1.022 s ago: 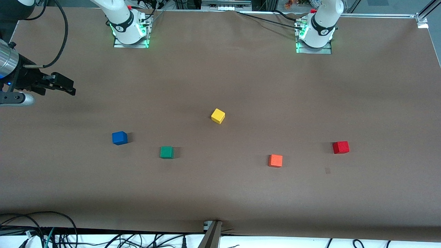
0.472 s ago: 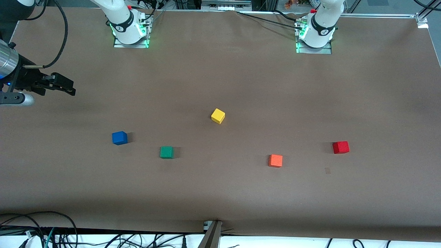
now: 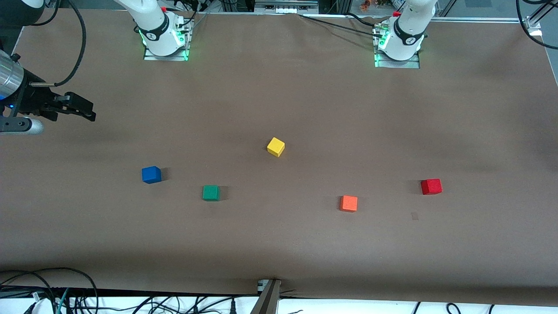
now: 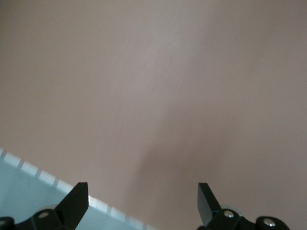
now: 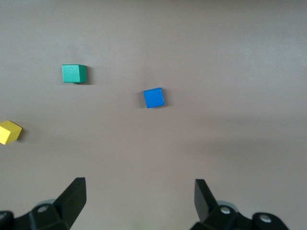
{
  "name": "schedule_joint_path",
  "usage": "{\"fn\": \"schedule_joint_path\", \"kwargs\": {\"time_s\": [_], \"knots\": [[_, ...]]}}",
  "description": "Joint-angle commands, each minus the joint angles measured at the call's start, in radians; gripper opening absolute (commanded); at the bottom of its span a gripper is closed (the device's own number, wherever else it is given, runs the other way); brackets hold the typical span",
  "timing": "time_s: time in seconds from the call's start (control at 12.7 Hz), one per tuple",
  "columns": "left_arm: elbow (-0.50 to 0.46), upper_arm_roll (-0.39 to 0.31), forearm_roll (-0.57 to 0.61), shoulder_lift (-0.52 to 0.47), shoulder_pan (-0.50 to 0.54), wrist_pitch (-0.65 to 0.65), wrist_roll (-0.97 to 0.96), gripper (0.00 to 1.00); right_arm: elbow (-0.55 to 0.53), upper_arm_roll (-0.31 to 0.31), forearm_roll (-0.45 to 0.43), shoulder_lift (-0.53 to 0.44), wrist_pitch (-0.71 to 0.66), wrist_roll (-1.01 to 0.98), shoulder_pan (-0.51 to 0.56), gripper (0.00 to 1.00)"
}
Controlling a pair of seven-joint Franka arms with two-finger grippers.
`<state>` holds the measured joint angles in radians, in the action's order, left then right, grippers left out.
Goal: Pass red block to right arm, stack on blue
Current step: 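Lower the left gripper to the red cube and close on it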
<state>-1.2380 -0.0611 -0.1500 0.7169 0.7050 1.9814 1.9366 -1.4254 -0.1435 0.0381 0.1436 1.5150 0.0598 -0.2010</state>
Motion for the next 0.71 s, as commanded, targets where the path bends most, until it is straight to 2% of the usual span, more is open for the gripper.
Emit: {"fn": "schedule_joint_path", "kwargs": {"time_s": [0.0, 0.31, 0.63], "knots": [[0.031, 0.01, -0.15, 0.077, 0.011, -0.001, 0.142, 1.0, 0.014, 0.002, 0.014, 0.004, -0.002, 0.011, 0.0, 1.0], [0.029, 0.029, -0.328, 0.192, -0.004, -0.044, 0.257, 1.0, 0.014, 0.002, 0.014, 0.004, -0.002, 0.011, 0.002, 1.0], [0.031, 0.116, -0.376, 0.252, -0.006, -0.14, 0.309, 1.0, 0.014, 0.002, 0.014, 0.004, -0.002, 0.011, 0.003, 1.0]]}}
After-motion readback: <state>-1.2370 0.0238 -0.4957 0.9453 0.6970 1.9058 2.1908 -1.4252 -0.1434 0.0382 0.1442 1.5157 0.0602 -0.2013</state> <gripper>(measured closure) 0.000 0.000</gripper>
